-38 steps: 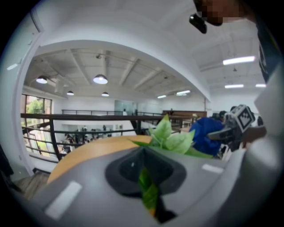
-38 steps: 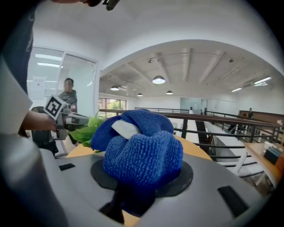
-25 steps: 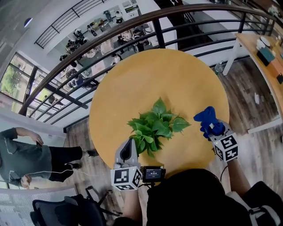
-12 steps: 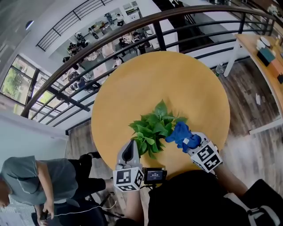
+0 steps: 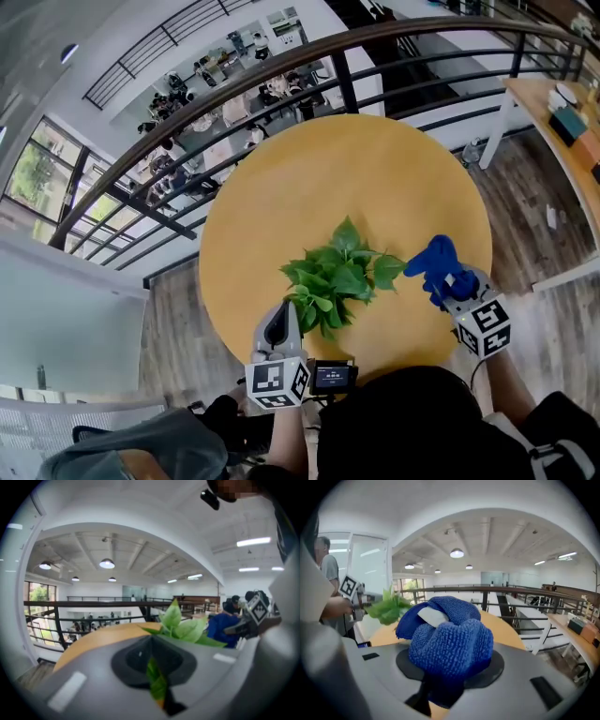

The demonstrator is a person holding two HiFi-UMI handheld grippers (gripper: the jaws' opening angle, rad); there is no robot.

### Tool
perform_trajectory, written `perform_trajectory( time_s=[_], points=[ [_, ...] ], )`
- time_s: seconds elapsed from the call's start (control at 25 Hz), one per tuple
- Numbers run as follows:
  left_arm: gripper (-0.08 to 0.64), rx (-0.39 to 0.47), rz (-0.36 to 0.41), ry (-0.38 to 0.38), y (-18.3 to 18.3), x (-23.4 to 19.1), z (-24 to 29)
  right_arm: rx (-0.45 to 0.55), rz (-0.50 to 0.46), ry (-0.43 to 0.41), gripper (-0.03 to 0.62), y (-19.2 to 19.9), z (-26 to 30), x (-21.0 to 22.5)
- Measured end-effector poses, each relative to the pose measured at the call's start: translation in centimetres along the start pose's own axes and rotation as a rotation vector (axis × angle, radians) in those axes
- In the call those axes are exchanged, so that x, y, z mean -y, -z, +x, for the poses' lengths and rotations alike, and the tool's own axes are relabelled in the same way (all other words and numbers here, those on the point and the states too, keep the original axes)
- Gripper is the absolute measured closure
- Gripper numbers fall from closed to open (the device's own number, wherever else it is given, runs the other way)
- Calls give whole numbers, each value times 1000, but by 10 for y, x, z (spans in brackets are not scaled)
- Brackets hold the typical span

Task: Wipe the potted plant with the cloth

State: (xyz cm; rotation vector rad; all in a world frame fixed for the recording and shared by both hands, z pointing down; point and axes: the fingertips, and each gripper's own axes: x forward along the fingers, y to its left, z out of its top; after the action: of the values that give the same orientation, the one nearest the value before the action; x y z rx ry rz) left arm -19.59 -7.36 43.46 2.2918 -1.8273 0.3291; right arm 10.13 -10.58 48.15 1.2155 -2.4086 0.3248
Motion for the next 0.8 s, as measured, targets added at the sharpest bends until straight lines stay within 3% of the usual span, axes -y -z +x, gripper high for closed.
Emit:
perform_trajectory(
  time_s=[0.12,0.2,0.28,0.4,0.6,0.68,0.8],
  points=[
    [560,0,1,-2,0,1,-2,154,-30,-79,428,-57,-10,-21],
    [560,2,-2,-6,0,1,-2,141,-68,-148,428,-59,2,-44],
    [560,1,-3,-9,1,0,-2,62,-89,-172,428,-34,21,-58],
    [561,-4,-3,-12,1,1,-3,-70,-50,-128,428,17,40,-43],
    [561,-3,-7,-17,3,-1,-5,-202,57,54,428,68,34,32],
    [561,-1,-9,-16,4,-1,-6,-165,68,88,428,57,27,46],
    [561,2,-9,-16,5,0,-6,-12,24,8,428,0,18,22]
  ],
)
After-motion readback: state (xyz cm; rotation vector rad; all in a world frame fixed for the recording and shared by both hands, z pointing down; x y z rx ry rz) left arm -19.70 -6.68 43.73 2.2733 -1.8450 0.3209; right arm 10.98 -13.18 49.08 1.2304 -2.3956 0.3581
